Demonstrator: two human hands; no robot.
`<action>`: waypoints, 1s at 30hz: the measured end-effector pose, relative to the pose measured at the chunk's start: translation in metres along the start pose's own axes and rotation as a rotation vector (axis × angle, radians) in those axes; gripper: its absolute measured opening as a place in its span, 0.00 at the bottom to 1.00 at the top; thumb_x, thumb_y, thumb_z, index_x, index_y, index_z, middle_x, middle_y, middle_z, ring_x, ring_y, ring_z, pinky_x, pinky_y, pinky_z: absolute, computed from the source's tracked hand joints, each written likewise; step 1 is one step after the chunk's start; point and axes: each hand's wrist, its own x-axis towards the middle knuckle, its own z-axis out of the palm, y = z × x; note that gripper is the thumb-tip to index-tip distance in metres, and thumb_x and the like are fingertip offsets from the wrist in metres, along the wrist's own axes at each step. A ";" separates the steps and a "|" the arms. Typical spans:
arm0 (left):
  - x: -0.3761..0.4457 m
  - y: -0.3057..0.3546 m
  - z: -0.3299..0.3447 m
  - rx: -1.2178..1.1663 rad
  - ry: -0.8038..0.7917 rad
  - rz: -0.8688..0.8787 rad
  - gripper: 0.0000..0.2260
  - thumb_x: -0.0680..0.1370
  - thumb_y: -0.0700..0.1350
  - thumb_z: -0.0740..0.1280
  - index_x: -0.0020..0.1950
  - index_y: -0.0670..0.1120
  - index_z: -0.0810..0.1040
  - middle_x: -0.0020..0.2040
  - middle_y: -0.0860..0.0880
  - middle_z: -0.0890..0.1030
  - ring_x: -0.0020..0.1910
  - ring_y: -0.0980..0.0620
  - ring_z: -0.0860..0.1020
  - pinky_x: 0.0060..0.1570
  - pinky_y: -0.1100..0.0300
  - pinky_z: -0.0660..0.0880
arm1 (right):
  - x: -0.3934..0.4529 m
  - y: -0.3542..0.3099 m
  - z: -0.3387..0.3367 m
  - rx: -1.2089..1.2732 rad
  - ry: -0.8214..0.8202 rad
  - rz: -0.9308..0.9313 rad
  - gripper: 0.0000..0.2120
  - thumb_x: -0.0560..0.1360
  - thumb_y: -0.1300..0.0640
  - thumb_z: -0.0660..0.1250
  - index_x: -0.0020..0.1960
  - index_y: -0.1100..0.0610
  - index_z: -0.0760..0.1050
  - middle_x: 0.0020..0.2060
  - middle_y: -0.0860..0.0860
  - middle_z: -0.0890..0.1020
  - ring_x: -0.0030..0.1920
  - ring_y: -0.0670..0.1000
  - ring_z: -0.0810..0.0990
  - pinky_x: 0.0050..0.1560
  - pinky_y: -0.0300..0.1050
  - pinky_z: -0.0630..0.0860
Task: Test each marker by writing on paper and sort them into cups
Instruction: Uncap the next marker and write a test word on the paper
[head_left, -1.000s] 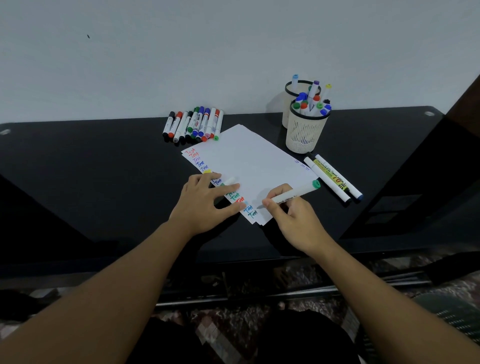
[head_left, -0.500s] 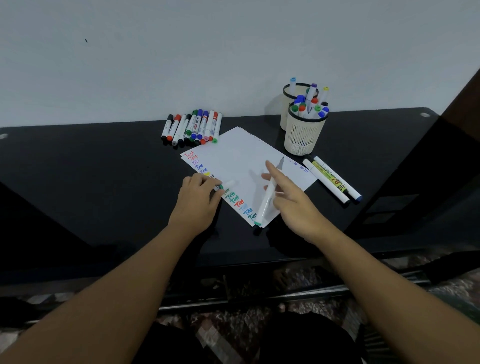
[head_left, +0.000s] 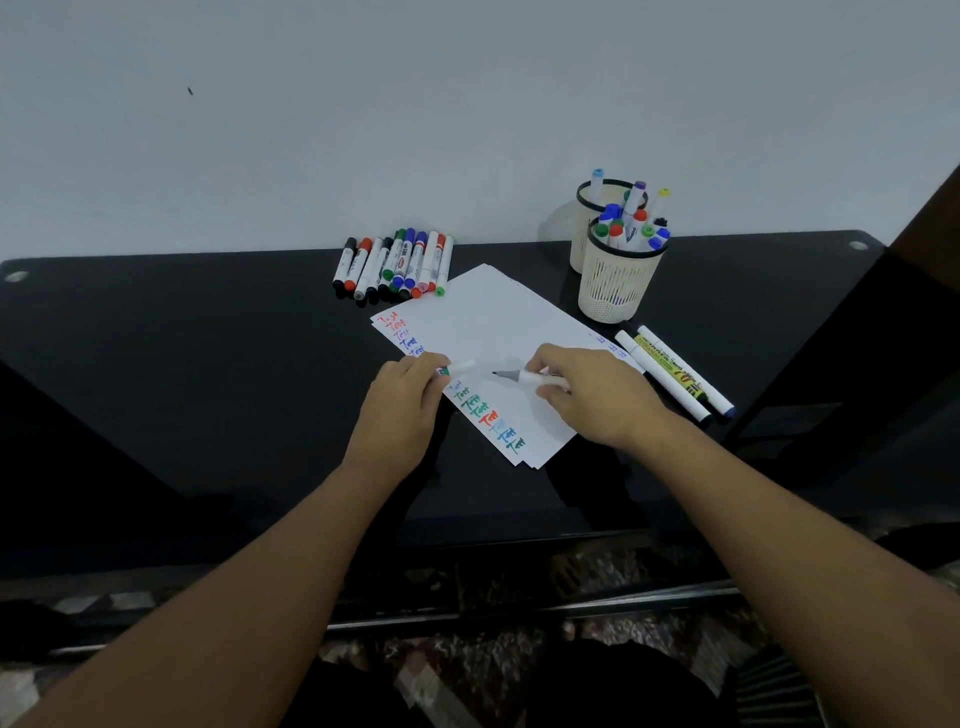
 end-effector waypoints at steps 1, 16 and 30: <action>-0.001 0.001 -0.001 -0.005 0.002 0.010 0.10 0.85 0.46 0.61 0.64 0.48 0.77 0.48 0.53 0.76 0.49 0.52 0.71 0.48 0.56 0.71 | 0.001 0.001 0.000 -0.011 -0.002 0.000 0.10 0.83 0.52 0.64 0.64 0.44 0.74 0.50 0.46 0.81 0.51 0.52 0.79 0.48 0.50 0.78; -0.002 0.000 0.000 -0.011 -0.062 0.122 0.11 0.84 0.46 0.63 0.65 0.49 0.79 0.51 0.53 0.81 0.51 0.51 0.72 0.52 0.52 0.74 | 0.010 -0.004 0.012 -0.022 -0.037 -0.140 0.12 0.84 0.50 0.63 0.67 0.42 0.72 0.56 0.46 0.80 0.53 0.51 0.78 0.49 0.48 0.74; -0.008 0.010 -0.008 -0.036 -0.009 0.176 0.15 0.84 0.46 0.64 0.71 0.48 0.76 0.48 0.53 0.84 0.46 0.58 0.76 0.45 0.57 0.75 | 0.011 -0.031 0.022 0.012 -0.041 -0.277 0.19 0.86 0.49 0.54 0.76 0.45 0.57 0.48 0.47 0.78 0.44 0.53 0.75 0.42 0.49 0.67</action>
